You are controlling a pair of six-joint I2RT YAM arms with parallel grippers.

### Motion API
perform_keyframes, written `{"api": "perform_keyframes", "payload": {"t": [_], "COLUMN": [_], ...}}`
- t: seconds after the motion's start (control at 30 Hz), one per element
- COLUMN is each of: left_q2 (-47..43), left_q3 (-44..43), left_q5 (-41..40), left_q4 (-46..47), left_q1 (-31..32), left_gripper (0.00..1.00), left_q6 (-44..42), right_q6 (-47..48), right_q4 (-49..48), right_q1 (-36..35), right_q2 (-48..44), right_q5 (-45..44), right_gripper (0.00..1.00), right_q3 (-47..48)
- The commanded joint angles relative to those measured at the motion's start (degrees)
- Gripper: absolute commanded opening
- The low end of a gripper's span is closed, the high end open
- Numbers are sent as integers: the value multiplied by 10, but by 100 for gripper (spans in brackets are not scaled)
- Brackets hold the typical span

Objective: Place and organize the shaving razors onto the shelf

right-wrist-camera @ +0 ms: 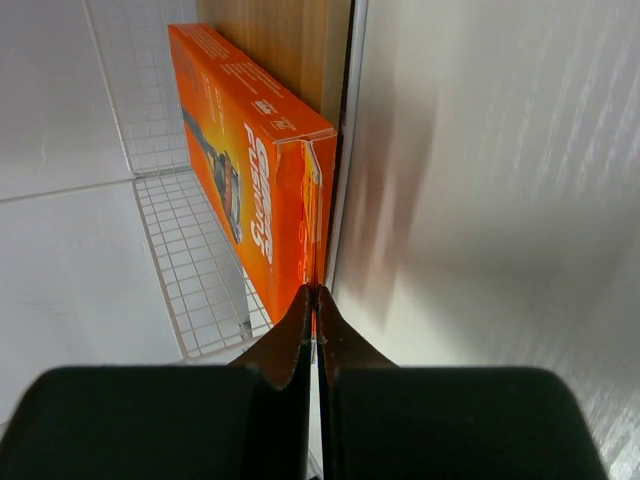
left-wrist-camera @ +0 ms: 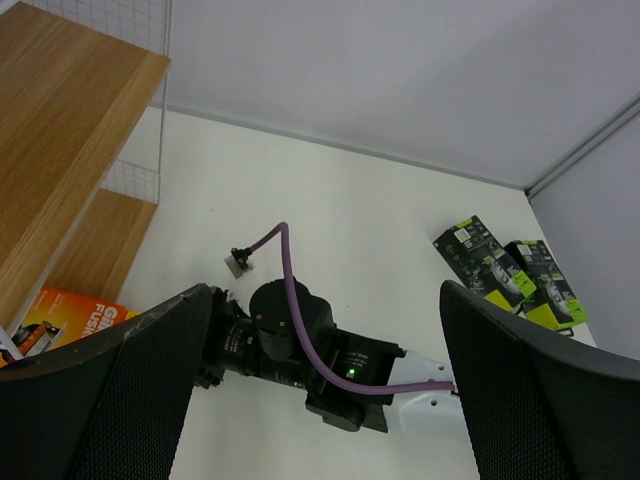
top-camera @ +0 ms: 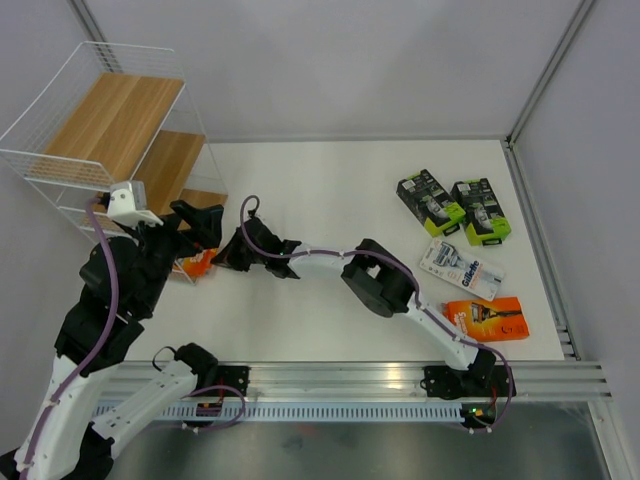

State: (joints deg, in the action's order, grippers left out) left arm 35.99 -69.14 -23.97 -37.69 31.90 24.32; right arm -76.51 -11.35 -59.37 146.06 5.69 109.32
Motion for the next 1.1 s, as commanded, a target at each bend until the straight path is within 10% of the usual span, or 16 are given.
{"api": "perform_keyframes", "payload": {"t": [0.0,0.67,0.9,1.07], "left_q2": [8,41,52,81], "left_q3": [-4,-10,-20,-40], "left_q5": [-9,-15,-7,-13], "left_q4": [-1,8,9,8], "left_q1": [0,1,0,0], "left_gripper": [100,100,100,100], "left_q6": [-17,-24,-22,-23], "right_q6": [22,28,50,49], "right_q4": [25,46,49,28], "right_q1": [0,-9,14,30], "right_q2": [19,43,-9,-77], "right_q5": [22,56,68,79], "right_gripper": [0,2,66,74], "right_q3": [39,63,20,-46]}}
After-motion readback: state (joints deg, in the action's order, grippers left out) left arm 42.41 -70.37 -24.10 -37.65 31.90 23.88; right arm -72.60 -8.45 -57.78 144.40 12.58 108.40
